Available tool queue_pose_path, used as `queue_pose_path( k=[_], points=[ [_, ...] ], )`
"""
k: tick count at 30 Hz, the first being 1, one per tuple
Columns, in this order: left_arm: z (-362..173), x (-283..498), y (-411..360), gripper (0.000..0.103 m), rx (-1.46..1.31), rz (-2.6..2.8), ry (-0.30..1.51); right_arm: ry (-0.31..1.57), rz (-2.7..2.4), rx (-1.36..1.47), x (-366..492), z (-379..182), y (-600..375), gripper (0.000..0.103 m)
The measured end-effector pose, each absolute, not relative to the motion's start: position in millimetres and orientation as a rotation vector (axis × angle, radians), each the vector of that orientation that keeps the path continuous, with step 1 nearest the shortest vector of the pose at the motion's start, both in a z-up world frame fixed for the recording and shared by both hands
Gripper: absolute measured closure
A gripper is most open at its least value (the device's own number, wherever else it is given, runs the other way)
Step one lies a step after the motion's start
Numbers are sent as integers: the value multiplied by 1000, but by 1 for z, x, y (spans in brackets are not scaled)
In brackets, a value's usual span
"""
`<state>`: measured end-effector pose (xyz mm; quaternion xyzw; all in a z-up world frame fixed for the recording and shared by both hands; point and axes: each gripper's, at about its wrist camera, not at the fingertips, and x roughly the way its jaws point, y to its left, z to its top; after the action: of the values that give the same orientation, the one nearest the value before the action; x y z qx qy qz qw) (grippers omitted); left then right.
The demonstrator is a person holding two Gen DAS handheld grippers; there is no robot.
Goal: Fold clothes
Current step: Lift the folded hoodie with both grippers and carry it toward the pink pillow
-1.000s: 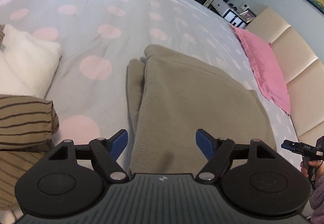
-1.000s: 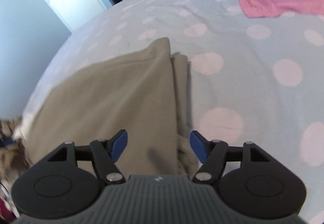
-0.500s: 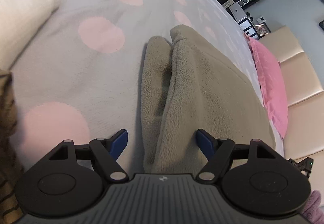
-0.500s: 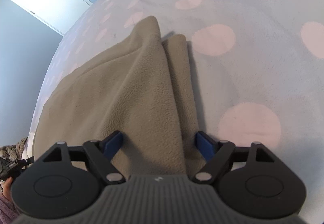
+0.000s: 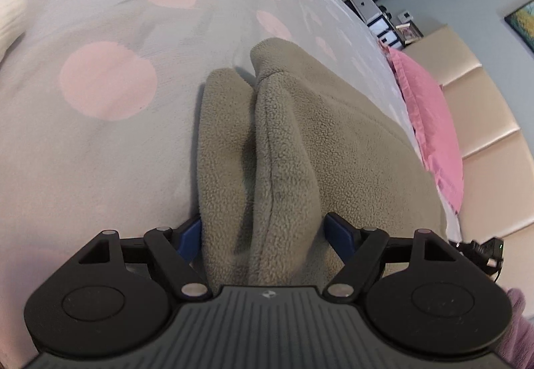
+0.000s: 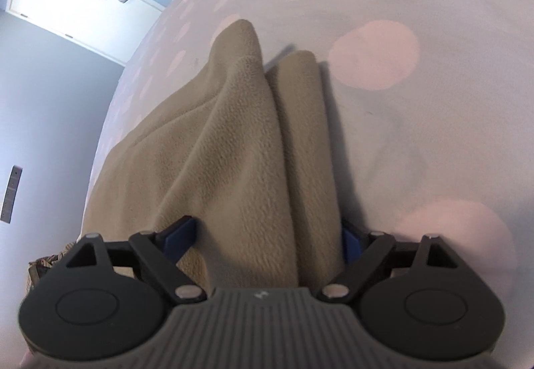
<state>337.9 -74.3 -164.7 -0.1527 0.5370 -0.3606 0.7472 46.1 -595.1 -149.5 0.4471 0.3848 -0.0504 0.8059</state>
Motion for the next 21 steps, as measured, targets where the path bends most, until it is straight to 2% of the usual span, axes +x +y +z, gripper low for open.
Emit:
queue_pose_path(
  k=[2,5,7,10,15,21],
  points=[
    [-164,339,-77,34,-314,-798,1171,812,-91,952,55,-152,-595,16],
    [-163,339,-78,45,-296,-806,1158,802,-75,927,63,-155,-594,31],
    [-162,335,-78,53,-295,-809,1136,797,-59,919,63,-155,-595,45],
    [-158,329,-80,64,-284,-798,1112,791,-53,901,64,-150,-590,57],
    [-144,315,-82,75,-235,-771,1062,787,-101,814,66,-129,-575,68],
    [-120,297,-91,80,-136,-712,1008,763,-156,747,58,-99,-559,72]
  ],
)
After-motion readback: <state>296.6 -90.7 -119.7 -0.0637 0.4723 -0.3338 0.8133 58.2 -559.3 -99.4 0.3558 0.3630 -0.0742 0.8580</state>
